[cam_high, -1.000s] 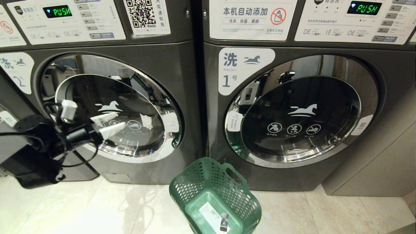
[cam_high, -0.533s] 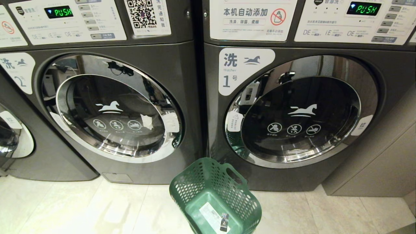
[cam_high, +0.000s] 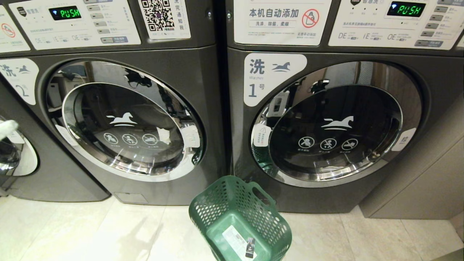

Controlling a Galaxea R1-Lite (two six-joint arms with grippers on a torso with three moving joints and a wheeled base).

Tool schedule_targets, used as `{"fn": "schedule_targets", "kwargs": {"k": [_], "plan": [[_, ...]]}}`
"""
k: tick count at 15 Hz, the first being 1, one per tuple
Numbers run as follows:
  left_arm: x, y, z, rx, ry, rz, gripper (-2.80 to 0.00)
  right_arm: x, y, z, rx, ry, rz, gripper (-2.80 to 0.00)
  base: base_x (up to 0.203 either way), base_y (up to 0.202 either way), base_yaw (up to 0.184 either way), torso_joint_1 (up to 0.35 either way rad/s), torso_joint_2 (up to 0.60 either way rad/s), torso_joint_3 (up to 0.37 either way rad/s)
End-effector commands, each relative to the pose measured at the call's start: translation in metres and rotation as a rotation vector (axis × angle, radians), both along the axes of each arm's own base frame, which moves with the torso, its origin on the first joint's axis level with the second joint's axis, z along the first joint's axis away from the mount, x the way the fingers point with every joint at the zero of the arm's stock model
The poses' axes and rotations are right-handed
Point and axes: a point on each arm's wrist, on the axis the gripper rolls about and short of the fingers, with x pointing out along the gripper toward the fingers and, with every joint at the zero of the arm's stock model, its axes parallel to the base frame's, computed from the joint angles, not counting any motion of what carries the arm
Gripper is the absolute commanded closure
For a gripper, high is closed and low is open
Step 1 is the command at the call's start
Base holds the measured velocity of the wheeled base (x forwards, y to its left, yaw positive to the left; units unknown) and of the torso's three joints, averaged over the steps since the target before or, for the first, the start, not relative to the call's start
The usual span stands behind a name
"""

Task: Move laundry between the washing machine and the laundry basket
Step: Open the lid of the washing machine

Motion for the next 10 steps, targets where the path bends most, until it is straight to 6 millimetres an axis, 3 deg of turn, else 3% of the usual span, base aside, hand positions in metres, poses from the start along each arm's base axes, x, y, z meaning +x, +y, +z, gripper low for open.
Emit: {"fn": "schedule_targets", "kwargs": {"k": [1,3,5,8,10], "plan": [[0.060,-0.005,-0.057,-0.042,0.131,-0.152,-2.80,0.000,0.000,0.000,0.000,0.001,0.000,0.00,0.000,0.000,0.000,0.000,0.00,0.000],[0.105,-0.032,-0.099,-0.013,0.190,-0.295,-2.80,0.000,0.000,0.000,0.000,0.001,0.000,0.00,0.000,0.000,0.000,0.000,0.00,0.000],[0.145,-0.073,-0.130,0.047,0.189,-0.442,-2.80,0.000,0.000,0.000,0.000,0.001,0.000,0.00,0.000,0.000,0.000,0.000,0.00,0.000],[0.194,-0.111,-0.131,0.138,0.057,-0.506,-2.80,0.000,0.000,0.000,0.000,0.001,0.000,0.00,0.000,0.000,0.000,0.000,0.00,0.000],[0.205,-0.126,-0.140,0.145,0.050,-0.529,-2.80,0.000,0.000,0.000,0.000,0.001,0.000,0.00,0.000,0.000,0.000,0.000,0.00,0.000]]}}
